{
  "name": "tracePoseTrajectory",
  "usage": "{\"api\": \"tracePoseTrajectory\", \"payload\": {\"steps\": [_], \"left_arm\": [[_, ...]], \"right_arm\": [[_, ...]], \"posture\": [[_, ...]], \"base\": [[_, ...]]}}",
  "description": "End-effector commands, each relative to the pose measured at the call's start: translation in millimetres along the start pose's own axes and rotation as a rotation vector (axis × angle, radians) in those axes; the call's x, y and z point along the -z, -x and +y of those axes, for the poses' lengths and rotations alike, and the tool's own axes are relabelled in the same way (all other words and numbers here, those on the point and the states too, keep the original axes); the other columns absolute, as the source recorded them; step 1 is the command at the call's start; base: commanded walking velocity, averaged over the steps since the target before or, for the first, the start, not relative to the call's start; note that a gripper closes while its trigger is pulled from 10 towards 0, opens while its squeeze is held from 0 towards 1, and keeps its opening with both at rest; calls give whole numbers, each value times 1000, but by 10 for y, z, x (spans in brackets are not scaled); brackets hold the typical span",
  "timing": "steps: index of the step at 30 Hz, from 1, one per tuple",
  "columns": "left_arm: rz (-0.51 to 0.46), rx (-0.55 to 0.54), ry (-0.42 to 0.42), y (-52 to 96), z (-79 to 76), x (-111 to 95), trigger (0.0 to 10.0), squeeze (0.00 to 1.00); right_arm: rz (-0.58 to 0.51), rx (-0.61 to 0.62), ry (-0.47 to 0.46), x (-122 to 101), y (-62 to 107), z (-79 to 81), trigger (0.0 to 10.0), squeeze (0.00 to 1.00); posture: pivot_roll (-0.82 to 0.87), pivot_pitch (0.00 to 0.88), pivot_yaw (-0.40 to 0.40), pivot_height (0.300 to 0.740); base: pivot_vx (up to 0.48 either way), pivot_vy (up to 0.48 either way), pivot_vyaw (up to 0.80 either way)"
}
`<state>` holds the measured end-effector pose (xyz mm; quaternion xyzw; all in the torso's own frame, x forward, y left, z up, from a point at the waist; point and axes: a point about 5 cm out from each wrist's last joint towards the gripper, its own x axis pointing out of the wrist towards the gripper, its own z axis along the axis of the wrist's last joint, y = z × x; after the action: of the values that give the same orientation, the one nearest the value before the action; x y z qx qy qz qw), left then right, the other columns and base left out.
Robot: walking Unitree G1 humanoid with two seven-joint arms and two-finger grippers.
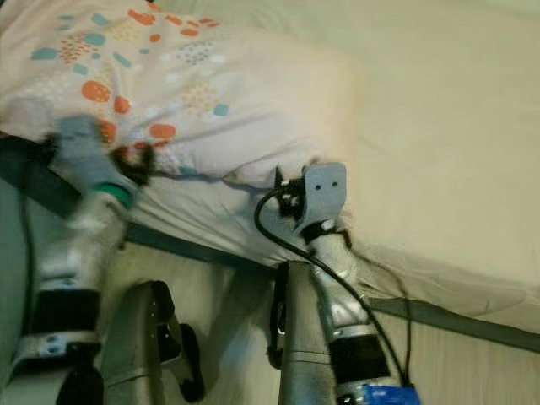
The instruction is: Clean up the room
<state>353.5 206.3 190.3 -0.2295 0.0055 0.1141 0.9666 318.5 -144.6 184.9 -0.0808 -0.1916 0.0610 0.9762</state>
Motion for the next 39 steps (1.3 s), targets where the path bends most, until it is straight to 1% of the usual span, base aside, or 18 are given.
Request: {"api": "tracePoseTrajectory", "payload": {"steps": [1, 3, 4, 5, 13, 14, 15, 18, 20, 21, 23, 28, 32, 33, 34, 36, 37, 39], "left_arm": [[46, -31, 53, 5, 112, 56, 10000, 0], [43, -30, 104, -5, 191, -28, 10000, 0], [41, -28, 132, -1, 245, -84, 10000, 447], [34, -29, 141, 29, 291, -125, 10000, 1000], [48, -12, 195, 146, 266, -106, 10000, 1000], [65, -2, 222, 161, 232, -86, 10000, 1000], [132, 53, 358, 118, 24, 51, 10000, 1000], [181, 96, 448, 68, -142, 133, 10000, 1000], [181, 96, 448, 68, -142, 133, 10000, 1000], [248, 161, 561, -32, -385, 269, 10000, 0], [292, 201, 625, -92, -560, 369, 10000, 0], [300, 204, 640, -113, -610, 398, 10000, 0], [311, 258, 685, -199, -793, 500, 10000, 0], [307, 268, 694, -216, -817, 521, 9294, 0], [303, 268, 697, -227, -818, 534, 6510, 0], [303, 268, 697, -227, -818, 534, 6510, 0], [292, 264, 700, -243, -814, 533, 706, 0], [281, 260, 694, -257, -809, 523, 0, 0]], "right_arm": [[24, -4, 9, 58, 60, 12, 10000, 0], [23, 1, 31, 51, 70, -48, 10000, 0], [26, 12, 45, 50, 79, -103, 10000, 0], [35, 36, 60, 51, 88, -179, 10000, 0], [102, 140, 118, 108, 166, -358, 10000, 0], [120, 162, 136, 128, 189, -383, 10000, 0], [153, 200, 204, 185, 236, -420, 10000, 0], [166, 205, 249, 212, 250, -430, 10000, 0], [166, 205, 249, 212, 250, -430, 10000, 0], [167, 198, 258, 223, 222, -421, 10000, 0], [156, 189, 246, 211, 188, -406, 10000, 0], [152, 186, 239, 202, 175, -395, 10000, 0], [122, 136, 191, 153, 158, -249, 10000, 0], [118, 122, 181, 149, 163, -208, 10000, 0], [118, 115, 178, 150, 170, -182, 10000, 0], [118, 115, 178, 150, 170, -182, 10000, 0], [120, 109, 173, 155, 181, -161, 10000, 0], [123, 106, 172, 161, 192, -149, 10000, 0]], "posture": [[-50, 292, 72, 570], [-49, 297, 71, 570], [-49, 301, 71, 570], [-46, 304, 72, 570], [-45, 308, 70, 570], [-46, 309, 68, 570], [-63, 306, 61, 570], [-71, 304, 60, 570], [-71, 304, 60, 570], [-83, 298, 57, 570], [-91, 294, 55, 570], [-93, 293, 55, 570], [-117, 292, 53, 570], [-117, 292, 53, 570], [-124, 291, 54, 570], [-124, 291, 54, 570], [-130, 292, 55, 570], [-131, 292, 55, 570]], "base": [[0, 0, 0], [0, 0, 0], [0, 0, 0], [0, 0, 0], [0, 0, 0], [0, 0, 0], [0, 0, 0], [0, 0, 0], [0, 0, 0], [0, 0, 0], [0, 0, 0], [0, 0, 0], [0, 0, 0], [0, 0, 0], [0, 0, 0], [0, 0, 0], [0, 0, 0], [0, 0, 0]]}}
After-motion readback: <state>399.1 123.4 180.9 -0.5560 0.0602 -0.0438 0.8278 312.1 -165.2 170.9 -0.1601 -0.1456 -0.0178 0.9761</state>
